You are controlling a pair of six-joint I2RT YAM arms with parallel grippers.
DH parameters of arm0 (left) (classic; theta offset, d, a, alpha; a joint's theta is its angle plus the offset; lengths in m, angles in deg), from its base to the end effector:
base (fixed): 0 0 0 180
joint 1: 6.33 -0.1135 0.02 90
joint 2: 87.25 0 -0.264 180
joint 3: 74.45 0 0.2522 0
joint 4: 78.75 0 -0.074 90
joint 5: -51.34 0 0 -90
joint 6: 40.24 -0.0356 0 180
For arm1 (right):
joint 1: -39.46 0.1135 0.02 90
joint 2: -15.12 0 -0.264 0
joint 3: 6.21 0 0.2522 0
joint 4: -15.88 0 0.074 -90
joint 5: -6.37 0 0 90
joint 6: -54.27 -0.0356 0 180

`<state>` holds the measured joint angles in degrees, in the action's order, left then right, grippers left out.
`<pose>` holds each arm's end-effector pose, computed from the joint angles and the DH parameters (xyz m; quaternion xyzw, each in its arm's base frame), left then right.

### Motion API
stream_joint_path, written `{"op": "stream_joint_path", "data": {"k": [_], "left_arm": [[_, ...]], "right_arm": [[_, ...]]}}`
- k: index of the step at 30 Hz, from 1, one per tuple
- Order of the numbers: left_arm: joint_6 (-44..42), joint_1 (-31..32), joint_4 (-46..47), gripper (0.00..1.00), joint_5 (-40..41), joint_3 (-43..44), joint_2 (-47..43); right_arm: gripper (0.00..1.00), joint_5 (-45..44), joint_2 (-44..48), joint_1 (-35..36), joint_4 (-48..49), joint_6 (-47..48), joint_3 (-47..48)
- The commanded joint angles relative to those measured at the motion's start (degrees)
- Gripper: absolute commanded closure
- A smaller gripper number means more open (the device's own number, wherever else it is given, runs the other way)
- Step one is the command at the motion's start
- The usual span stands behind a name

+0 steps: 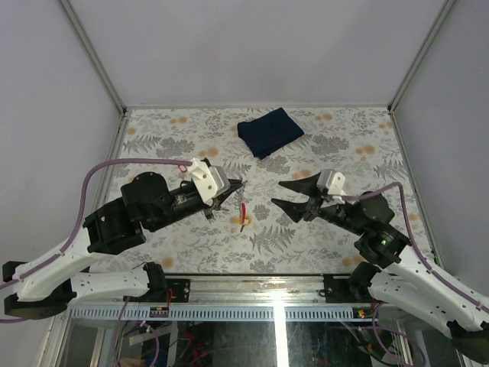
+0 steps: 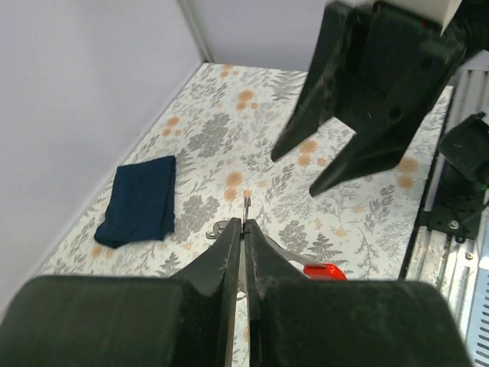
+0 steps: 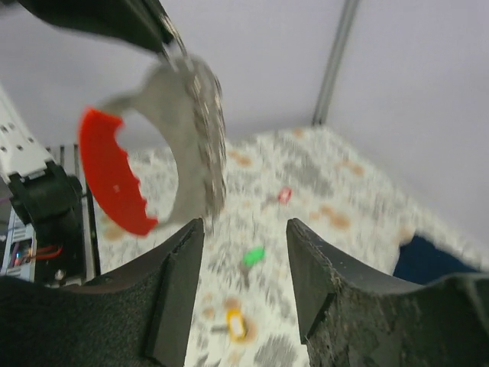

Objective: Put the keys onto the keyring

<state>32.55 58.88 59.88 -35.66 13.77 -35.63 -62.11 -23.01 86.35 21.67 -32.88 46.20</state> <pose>0.0720 -0.1515 0.4617 0.4713 0.5651 -0.2577 0.6262 0.0980 0.1238 0.3755 -0.3756 0.4464 0.4010 0.7063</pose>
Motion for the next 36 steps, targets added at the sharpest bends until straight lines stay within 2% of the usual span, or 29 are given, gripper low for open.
{"op": "stream_joint_path", "data": {"k": [1, 4, 7, 11, 15, 25, 31, 36], "left_arm": [[2.8, 0.2, 4.8, 1.0, 8.0, -1.0, -0.7], [3.6, 0.1, 4.4, 1.0, 11.3, -1.9, 0.0], [4.7, 0.1, 3.1, 1.0, 13.6, -2.5, 0.7], [5.8, 0.0, 2.7, 1.0, 14.3, -3.3, 1.1], [6.8, 0.1, 1.9, 1.0, 15.3, -3.5, 1.6], [10.3, 0.0, 0.0, 1.0, 19.1, -3.4, 1.8], [11.6, 0.0, -0.4, 1.0, 18.9, -3.5, 1.4], [11.6, 0.0, -0.9, 1.0, 18.6, -3.4, 1.1]], "right_arm": [[0.45, -11.2, 1.0, 0.4, -10.3, -8.8, -2.1], [0.45, -19.1, -2.8, 0.4, -21.3, -17.4, 1.0], [0.42, -22.8, -9.7, 0.4, -31.2, -21.4, 5.7], [0.39, -21.7, -18.6, 0.4, -35.1, -24.3, 7.8], [0.39, -18.9, -24.0, 0.4, -28.0, -28.6, 4.8], [0.5, -13.9, -42.9, 0.4, -9.6, -35.6, 1.8], [0.56, -11.3, -52.0, 0.3, -3.3, -37.1, 3.5], [0.61, -11.9, -55.7, 0.4, -2.0, -37.7, 4.8]]}}
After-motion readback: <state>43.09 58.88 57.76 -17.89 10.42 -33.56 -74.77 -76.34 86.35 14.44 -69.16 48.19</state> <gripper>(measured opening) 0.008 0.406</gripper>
